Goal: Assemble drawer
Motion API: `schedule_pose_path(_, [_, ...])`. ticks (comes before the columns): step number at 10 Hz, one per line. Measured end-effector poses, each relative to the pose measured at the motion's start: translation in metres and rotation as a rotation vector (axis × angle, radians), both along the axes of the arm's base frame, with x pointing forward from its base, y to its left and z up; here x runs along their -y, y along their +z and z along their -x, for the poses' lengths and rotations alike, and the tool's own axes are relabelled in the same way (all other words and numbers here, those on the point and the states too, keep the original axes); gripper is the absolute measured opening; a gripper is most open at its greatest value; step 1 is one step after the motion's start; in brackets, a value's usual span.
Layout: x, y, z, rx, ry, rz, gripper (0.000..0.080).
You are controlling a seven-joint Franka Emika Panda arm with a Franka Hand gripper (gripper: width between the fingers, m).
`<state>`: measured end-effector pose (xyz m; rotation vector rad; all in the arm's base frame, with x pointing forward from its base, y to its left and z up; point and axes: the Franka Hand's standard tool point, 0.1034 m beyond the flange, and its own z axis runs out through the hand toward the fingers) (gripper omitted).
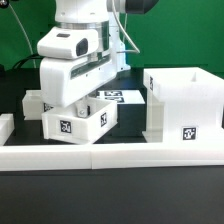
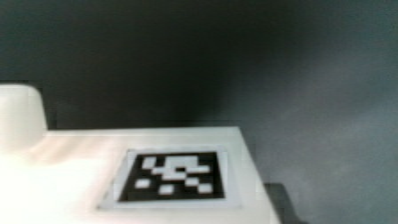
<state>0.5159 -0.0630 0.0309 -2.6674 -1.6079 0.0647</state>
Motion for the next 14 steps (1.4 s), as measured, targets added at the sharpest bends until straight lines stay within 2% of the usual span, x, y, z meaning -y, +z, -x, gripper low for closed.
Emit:
schedule_pose_path(6, [-0.002,-0.002,-0.003,-0.022,0.513,0.039,0.0042])
schedule_pose_path(11, [0.001,-0.004,-0.002,-0.014,0.543,0.045,0.0042])
schedule_pose_path(14, [-0.014,-0.009,-0.008,-0.011,0.517,0.038,0.0042])
